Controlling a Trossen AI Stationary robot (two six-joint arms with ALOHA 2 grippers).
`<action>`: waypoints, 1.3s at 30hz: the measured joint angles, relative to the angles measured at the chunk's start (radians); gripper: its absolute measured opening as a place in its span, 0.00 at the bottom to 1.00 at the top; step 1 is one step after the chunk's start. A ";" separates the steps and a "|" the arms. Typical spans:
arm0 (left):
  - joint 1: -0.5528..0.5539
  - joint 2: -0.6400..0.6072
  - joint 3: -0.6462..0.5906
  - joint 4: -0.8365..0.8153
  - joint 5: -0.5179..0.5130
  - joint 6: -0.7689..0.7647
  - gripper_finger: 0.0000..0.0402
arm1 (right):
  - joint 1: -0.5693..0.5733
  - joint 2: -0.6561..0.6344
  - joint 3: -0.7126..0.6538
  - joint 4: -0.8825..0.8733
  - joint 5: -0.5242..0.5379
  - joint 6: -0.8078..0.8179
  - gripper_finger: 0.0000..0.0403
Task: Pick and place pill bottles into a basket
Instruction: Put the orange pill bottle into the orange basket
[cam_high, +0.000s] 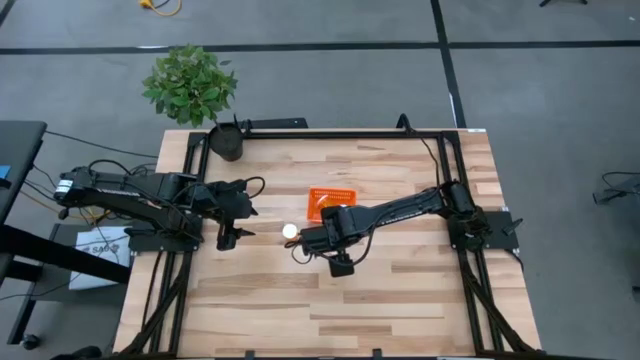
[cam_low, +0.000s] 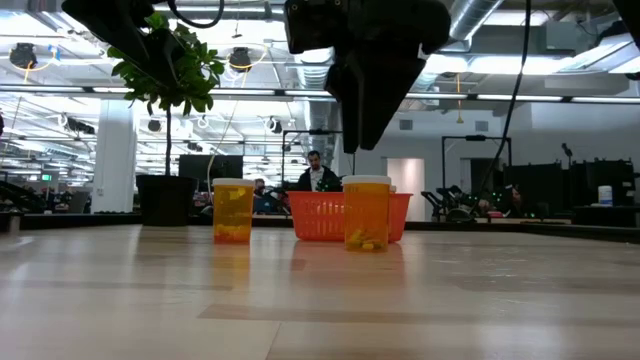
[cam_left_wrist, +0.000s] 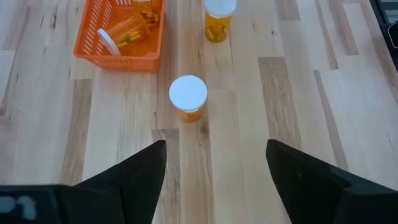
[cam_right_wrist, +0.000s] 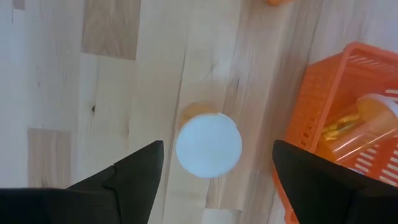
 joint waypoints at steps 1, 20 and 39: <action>0.000 0.000 0.000 0.000 0.003 0.000 0.66 | 0.000 0.000 0.000 0.005 0.004 0.000 0.74; 0.000 0.000 0.000 0.001 0.023 0.000 0.66 | -0.012 -0.001 -0.060 0.048 -0.020 0.001 0.74; 0.000 0.000 0.000 0.000 0.022 -0.001 0.66 | -0.019 -0.001 -0.131 0.108 -0.033 -0.027 0.74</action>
